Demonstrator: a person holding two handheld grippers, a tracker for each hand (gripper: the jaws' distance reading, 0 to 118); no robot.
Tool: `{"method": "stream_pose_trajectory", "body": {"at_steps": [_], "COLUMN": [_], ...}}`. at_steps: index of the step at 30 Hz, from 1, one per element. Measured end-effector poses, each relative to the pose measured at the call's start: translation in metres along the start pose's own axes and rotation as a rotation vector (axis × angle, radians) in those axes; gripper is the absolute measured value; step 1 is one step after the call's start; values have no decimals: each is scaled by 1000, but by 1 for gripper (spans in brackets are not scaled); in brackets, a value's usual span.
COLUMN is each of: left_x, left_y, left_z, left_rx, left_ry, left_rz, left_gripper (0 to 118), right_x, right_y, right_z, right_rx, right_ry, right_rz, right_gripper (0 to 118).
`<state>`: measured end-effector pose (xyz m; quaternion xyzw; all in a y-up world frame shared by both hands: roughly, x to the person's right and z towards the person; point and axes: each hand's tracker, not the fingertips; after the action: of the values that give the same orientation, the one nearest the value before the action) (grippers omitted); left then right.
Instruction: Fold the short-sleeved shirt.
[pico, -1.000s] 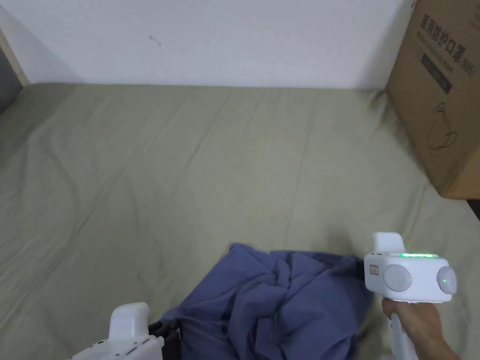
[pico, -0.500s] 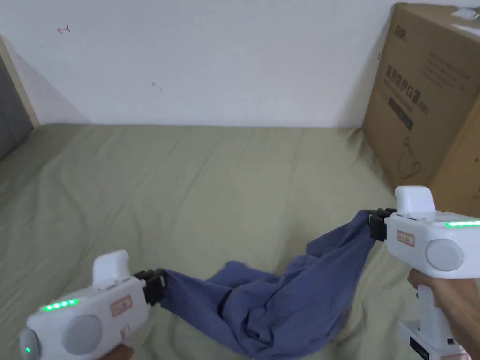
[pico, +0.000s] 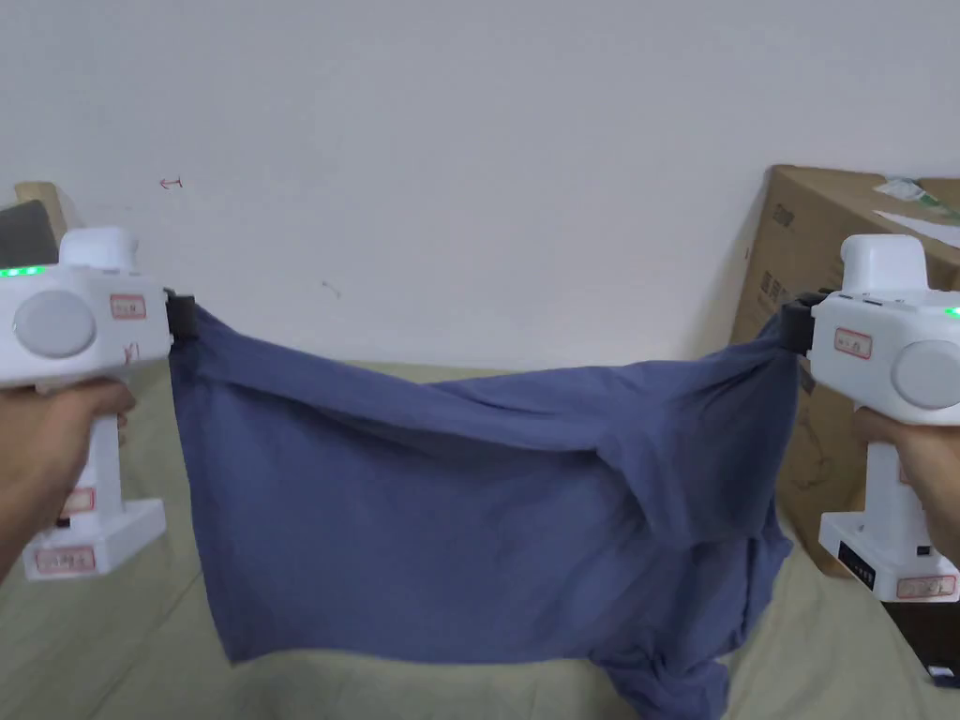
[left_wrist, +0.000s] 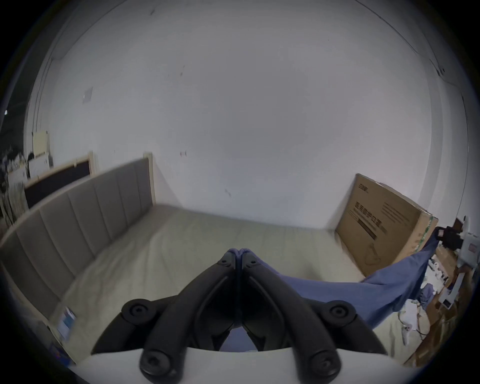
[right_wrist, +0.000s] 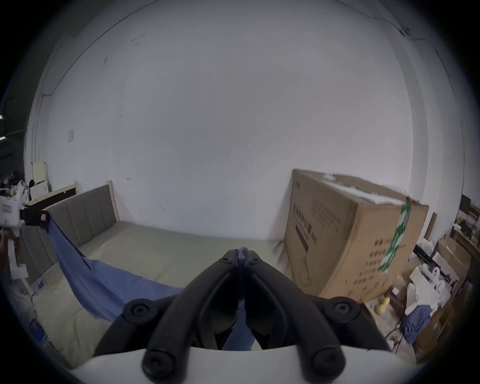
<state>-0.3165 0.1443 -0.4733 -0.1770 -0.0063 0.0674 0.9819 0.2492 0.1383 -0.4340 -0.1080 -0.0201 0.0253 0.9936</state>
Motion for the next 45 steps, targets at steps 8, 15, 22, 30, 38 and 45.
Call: {"method": "stream_pose_trajectory", "body": {"at_steps": [8, 15, 22, 30, 38, 45], "left_x": [-4, -6, -15, -24, -36, -59], "left_y": [77, 83, 41, -42, -138, -220], "left_z": [-40, -88, -138, -166, -119, -29], "left_rx": [89, 111, 56, -95, -229, -344], "left_ry": [88, 135, 135, 122, 96, 85], "left_rz": [-30, -78, -81, -114, -114, -62], "left_gripper": [3, 3, 3, 3, 3, 3], "right_x": [-34, -43, -51, -50, -46, -48], "right_y": [70, 91, 43, -56, -141, -204], "right_z": [-4, -53, -97, -123, -75, 25], "right_rx": [121, 162, 98, -69, -193, -299], "right_ry": [8, -6, -25, -39, -34, -33], "right_rz": [5, 20, -2, -34, -102, -178], "right_gripper": [3, 3, 3, 3, 3, 3]}}
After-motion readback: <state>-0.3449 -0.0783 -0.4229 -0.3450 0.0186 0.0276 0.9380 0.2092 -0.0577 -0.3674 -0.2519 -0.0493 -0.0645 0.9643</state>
